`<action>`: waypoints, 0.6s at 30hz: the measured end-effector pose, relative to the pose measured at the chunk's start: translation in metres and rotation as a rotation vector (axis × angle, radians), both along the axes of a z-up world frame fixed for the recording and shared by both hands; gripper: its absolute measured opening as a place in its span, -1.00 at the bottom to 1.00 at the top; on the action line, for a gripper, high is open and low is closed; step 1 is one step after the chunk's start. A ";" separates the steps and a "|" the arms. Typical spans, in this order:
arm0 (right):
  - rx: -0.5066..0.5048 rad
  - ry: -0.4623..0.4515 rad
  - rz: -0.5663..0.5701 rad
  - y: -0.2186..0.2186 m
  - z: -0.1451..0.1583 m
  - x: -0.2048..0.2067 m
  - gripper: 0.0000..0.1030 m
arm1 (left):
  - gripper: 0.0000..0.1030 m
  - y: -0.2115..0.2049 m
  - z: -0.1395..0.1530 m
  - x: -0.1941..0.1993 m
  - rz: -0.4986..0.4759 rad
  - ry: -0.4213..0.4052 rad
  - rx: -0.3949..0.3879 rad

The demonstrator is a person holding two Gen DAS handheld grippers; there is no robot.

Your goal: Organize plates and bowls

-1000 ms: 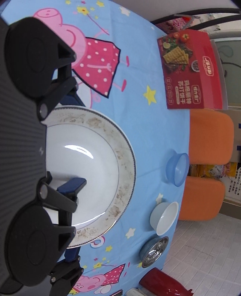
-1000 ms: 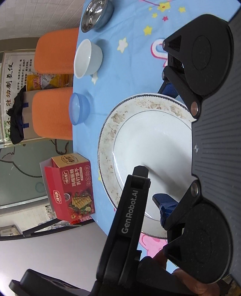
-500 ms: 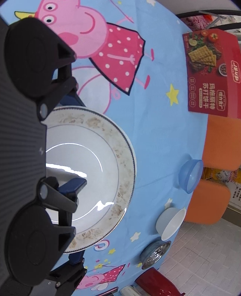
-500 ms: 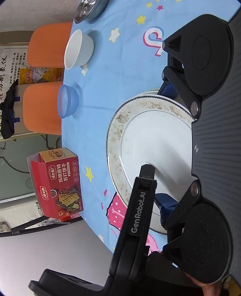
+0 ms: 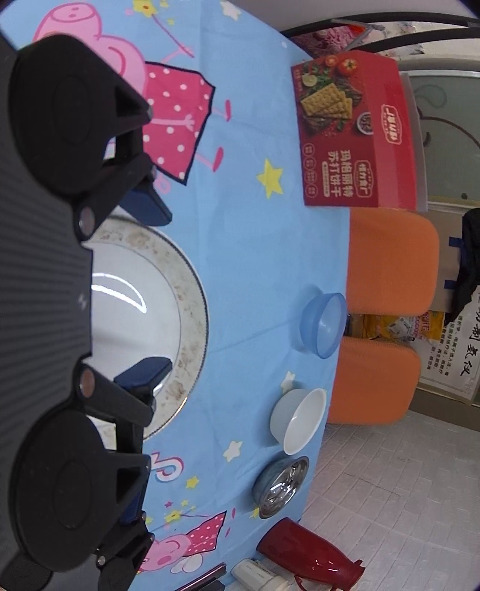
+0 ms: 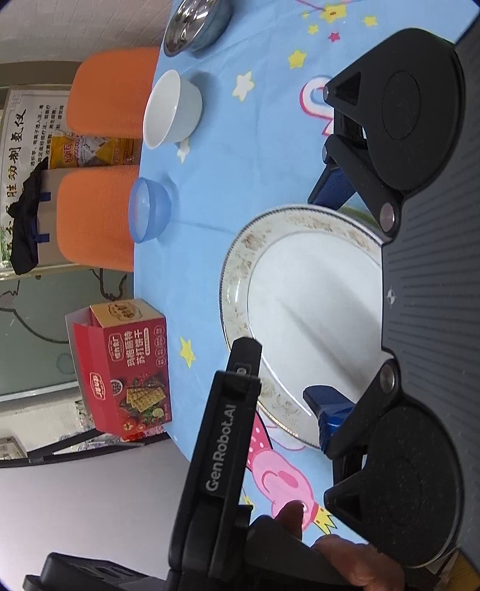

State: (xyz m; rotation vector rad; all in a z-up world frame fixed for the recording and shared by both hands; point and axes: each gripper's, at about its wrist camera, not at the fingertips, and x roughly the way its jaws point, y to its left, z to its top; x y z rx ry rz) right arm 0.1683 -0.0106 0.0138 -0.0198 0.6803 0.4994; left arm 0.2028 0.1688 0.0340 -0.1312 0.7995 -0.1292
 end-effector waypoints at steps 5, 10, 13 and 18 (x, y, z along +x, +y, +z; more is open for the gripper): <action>0.016 -0.026 -0.018 -0.014 0.006 -0.004 0.72 | 0.36 -0.010 0.002 0.002 -0.013 0.003 -0.003; 0.058 -0.011 -0.046 -0.036 0.006 -0.003 0.72 | 0.37 -0.027 0.003 0.001 -0.040 0.010 0.011; 0.084 0.005 -0.092 -0.059 0.005 0.000 0.72 | 0.37 -0.041 0.003 0.001 -0.056 0.016 0.015; 0.114 0.001 -0.183 -0.103 0.003 -0.004 0.72 | 0.38 -0.068 0.005 0.001 -0.091 0.018 0.027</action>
